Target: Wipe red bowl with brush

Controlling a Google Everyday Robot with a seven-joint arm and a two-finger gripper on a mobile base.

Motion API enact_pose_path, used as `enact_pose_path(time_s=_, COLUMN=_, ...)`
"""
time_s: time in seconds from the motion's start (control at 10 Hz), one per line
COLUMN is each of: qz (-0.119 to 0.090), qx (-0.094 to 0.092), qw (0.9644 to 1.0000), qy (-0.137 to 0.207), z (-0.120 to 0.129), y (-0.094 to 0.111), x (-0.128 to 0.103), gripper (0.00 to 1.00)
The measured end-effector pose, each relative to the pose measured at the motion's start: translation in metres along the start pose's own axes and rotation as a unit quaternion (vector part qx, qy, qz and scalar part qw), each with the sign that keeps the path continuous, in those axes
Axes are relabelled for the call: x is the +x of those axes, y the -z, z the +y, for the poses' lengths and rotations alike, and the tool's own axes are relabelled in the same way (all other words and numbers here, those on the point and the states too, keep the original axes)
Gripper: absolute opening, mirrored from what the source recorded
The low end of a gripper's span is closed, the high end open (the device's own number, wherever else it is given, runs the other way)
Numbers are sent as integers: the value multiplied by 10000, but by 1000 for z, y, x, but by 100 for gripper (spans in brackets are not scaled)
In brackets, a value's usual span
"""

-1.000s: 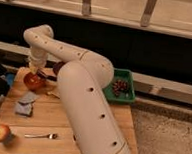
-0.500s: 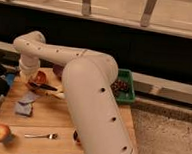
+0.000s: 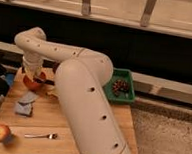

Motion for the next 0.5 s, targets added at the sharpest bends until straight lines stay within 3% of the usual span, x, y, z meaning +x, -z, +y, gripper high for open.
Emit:
enact_pose_path(time_s=0.3, qz=-106, qx=-54, qw=9998, qy=162, z=-11, y=5, x=-16, gripper=0)
enact_pose_path(time_s=0.5, qz=-217, qx=-234, qw=9989, qy=331, z=6, y=8, x=-20, gripper=0)
